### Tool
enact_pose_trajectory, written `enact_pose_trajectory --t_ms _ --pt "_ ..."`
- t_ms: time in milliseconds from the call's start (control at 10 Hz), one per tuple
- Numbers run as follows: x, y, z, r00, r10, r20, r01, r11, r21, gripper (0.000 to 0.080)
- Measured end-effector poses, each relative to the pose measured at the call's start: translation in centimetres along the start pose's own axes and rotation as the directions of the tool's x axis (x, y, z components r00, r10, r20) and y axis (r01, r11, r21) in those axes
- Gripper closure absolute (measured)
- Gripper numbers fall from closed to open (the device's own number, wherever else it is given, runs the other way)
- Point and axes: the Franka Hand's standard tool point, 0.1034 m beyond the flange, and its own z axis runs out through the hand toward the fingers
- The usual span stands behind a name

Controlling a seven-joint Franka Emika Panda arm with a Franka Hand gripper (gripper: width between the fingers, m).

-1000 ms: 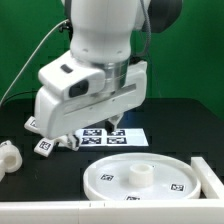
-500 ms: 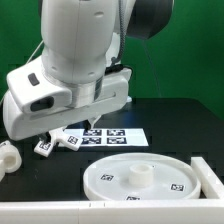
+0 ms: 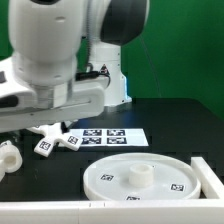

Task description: Assemble round table

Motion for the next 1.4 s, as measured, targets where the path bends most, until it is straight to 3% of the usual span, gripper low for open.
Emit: enact_pose_trajectory --t_ms 500,700,800,900,1200,1400 --pt "0.1 -0.1 0.4 1.0 -0.02 0.008 0.02 1.0 0.0 0.015" --pt "-0.9 2.8 2.0 0.999 0.018 0.042 -0.018 1.0 -0.008 0.015" --pt "-0.9 3.9 1.6 0.999 0.032 0.033 -0.031 0.999 -0.016 0.015" --pt "-1.0 5.1 2.5 1.0 0.0 0.023 -0.001 1.0 0.018 0.015" --pt "-0.8 5.0 2.6 1.0 0.004 0.026 -0.005 1.0 0.016 0.015" --pt "-0.8 4.8 3.7 0.995 0.071 0.074 -0.073 0.997 0.027 0.015"
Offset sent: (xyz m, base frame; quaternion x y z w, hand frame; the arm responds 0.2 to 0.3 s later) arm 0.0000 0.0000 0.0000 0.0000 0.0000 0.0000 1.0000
